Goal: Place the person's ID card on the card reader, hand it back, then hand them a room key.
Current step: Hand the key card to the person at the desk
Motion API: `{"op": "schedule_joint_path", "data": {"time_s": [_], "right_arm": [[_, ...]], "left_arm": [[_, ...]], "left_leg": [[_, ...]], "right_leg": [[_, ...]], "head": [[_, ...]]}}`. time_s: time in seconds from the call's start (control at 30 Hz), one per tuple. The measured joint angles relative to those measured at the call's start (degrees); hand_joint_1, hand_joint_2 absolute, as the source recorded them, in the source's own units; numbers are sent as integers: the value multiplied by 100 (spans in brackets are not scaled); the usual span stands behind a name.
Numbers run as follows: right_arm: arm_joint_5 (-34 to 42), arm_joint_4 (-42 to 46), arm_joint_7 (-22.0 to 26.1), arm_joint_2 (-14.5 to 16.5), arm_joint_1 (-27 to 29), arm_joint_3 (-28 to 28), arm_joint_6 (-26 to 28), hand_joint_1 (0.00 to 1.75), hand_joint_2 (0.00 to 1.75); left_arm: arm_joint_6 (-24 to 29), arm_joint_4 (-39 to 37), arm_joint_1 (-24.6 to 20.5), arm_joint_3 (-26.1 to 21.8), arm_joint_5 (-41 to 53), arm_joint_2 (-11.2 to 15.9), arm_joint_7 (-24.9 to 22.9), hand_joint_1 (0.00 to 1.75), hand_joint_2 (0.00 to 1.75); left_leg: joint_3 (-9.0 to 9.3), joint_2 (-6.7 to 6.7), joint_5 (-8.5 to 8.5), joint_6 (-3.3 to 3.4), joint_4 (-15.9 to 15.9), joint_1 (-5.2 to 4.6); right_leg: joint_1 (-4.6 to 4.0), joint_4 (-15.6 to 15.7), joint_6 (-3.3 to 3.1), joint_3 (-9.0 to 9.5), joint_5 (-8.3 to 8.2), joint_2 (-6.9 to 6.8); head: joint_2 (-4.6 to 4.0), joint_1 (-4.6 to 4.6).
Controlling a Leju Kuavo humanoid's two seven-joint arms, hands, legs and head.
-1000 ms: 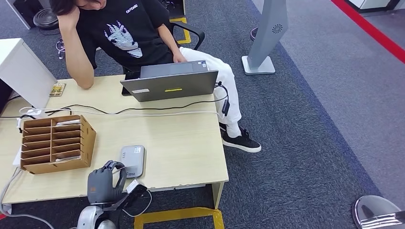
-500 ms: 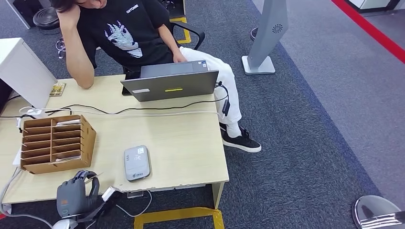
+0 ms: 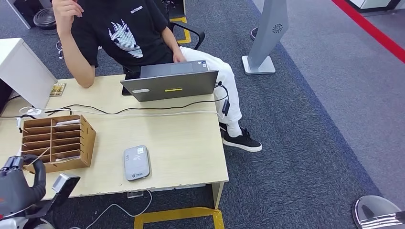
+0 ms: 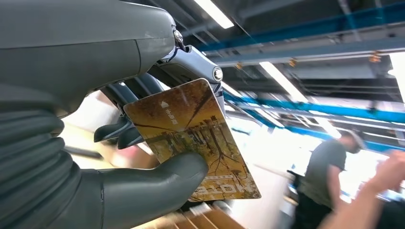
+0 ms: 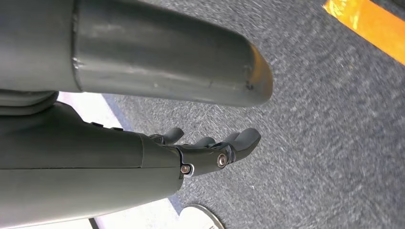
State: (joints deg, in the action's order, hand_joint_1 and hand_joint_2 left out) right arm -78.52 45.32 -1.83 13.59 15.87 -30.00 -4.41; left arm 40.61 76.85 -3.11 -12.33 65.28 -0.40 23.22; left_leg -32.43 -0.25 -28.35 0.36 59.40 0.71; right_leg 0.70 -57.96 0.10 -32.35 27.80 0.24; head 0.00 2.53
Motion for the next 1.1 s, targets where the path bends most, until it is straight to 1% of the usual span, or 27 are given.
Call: {"op": "schedule_joint_path", "data": {"time_s": [0.1,0.23,0.33,0.4,0.43,0.5,0.63,0.77,0.93,0.97,1.07,1.1], "right_arm": [[-121,55,17,33,57,-7,-72,0,0],[-265,50,68,31,50,-28,-65,0,0],[-318,10,80,26,25,-40,-15,0,0],[-331,-14,81,23,8,-54,30,0,0],[-341,-21,94,22,1,-58,74,0,0],[-359,-33,154,22,-29,-62,246,0,0],[-342,-126,195,-11,-196,-62,489,0,0],[-326,-250,77,-27,-257,-61,362,0,0],[-386,-267,33,-17,-155,-57,248,0,0],[-396,-265,31,-17,-150,-57,229,0,0],[-412,-262,28,-17,-148,-57,210,0,0],[-415,-262,28,-17,-148,-57,210,0,0]], "left_arm": [[-2,83,-82,-158,464,363,-311,175,175],[-11,14,-328,-345,1242,986,-914,175,175],[-32,-369,-625,-406,1557,1494,-1513,175,175],[-37,-734,-856,-415,1608,1743,-1853,175,175],[-37,-900,-959,-423,1594,1826,-1956,175,175],[-37,-1130,-1144,-469,1534,1901,-2031,175,175],[-37,-1317,-1455,-530,1502,1873,-1954,175,175],[-37,-1485,-1647,-516,1589,1811,-1862,175,175],[-37,-1537,-1713,-448,1444,1672,-1616,175,175],[-37,-1537,-1721,-424,1437,1644,-1592,147,175],[-37,-1537,-1758,-338,1355,1565,-1493,17,175],[-37,-1537,-1774,-312,1310,1532,-1452,1,175]], "left_leg": [[-1,1,2,-4,-1,4],[-3,2,6,-9,-2,9],[-2,2,9,-14,-2,9],[-3,0,13,-17,-2,9],[-4,-1,15,-18,-2,9],[-5,-1,16,-17,-2,9],[-6,1,17,-17,0,7],[-5,1,16,-17,2,5],[-9,3,15,-17,1,6],[-9,6,15,-18,1,7],[-9,22,15,-18,1,7],[-9,27,15,-18,1,7]], "right_leg": [[-4,-2,-2,-3,1,2],[-13,-2,-5,-5,-1,2],[-14,-2,-8,-6,-3,2],[-14,-2,-9,-6,-4,1],[-14,-2,-10,-6,-5,0],[-14,-2,-9,-7,-8,0],[-12,0,-6,-8,-13,2],[-11,2,-5,-10,-14,2],[-11,1,-5,-18,-14,5],[-11,1,-5,-19,-14,8],[-11,1,-12,-23,-19,21],[-11,0,-15,-24,-21,26]], "head": [[0,0],[0,2],[0,2],[0,3],[0,2],[0,1],[0,4],[0,6],[0,5],[0,5],[0,5],[0,5]]}}
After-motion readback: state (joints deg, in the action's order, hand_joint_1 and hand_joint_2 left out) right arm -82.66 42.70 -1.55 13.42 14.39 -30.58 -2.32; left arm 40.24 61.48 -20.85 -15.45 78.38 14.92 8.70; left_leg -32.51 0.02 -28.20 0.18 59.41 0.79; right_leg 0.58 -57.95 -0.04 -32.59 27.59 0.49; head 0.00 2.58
